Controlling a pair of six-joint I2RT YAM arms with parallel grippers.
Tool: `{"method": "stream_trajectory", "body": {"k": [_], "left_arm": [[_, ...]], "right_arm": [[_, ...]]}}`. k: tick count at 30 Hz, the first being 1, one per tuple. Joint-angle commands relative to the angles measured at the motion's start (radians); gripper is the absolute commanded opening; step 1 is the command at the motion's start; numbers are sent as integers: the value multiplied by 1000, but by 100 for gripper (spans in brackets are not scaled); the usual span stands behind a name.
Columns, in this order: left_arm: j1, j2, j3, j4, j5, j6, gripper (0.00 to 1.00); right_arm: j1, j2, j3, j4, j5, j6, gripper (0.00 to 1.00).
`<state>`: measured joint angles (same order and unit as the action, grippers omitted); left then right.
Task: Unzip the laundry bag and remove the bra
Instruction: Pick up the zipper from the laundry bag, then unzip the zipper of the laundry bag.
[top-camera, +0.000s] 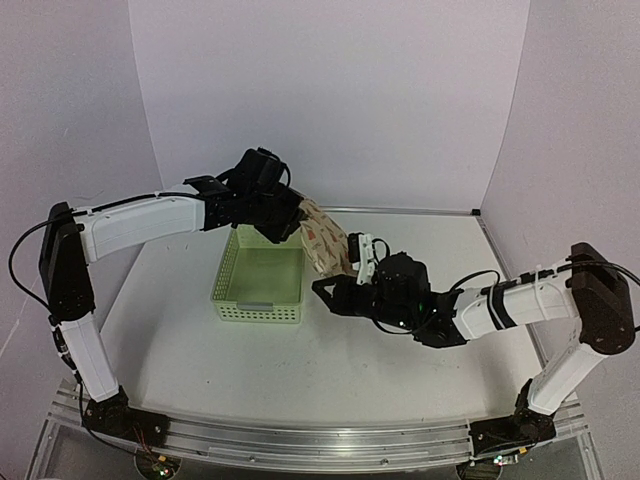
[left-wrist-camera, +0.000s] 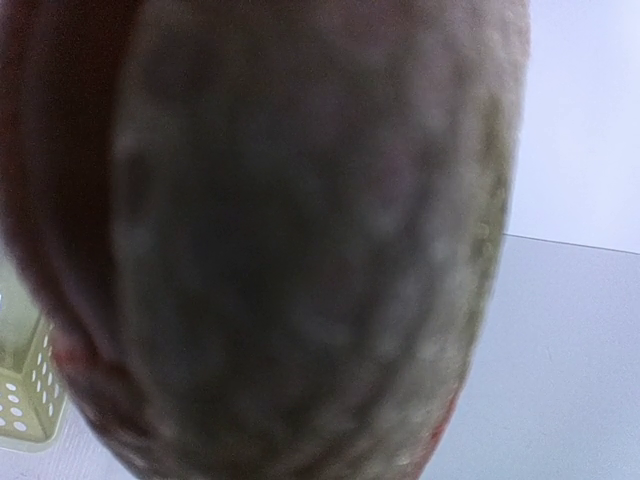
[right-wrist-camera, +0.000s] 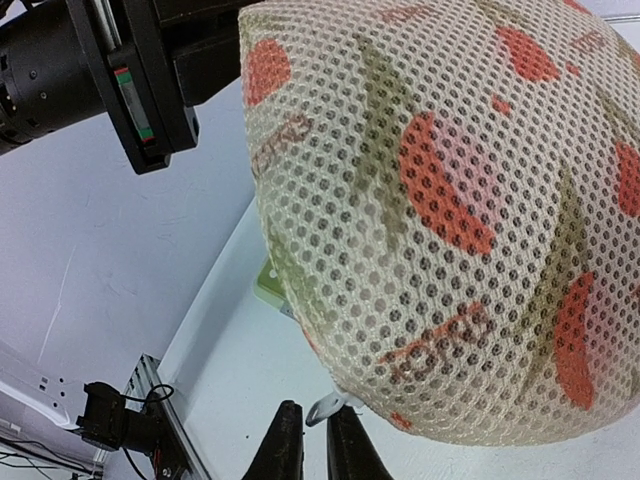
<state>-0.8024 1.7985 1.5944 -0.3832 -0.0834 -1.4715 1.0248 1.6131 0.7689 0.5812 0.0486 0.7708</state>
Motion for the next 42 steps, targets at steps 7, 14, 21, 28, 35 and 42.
{"method": "stream_trajectory", "body": {"k": [7, 14, 21, 28, 35, 42], "left_arm": [[0, -66, 9, 83, -12, -4, 0], [1, -71, 5, 88, -4, 15, 0], [13, -71, 14, 99, 47, 93, 0], [47, -70, 21, 114, 163, 183, 0], [67, -87, 13, 120, 196, 237, 0], [83, -84, 41, 121, 260, 323, 0]], "right_arm": [[8, -15, -10, 52, 30, -10, 0], [9, -29, -29, 52, 32, -17, 0], [8, -72, -78, 42, 2, -67, 0], [8, -116, -99, -72, -7, -166, 0], [8, -145, -97, -212, 39, -232, 0], [8, -165, -101, -333, 128, -279, 0]]}}
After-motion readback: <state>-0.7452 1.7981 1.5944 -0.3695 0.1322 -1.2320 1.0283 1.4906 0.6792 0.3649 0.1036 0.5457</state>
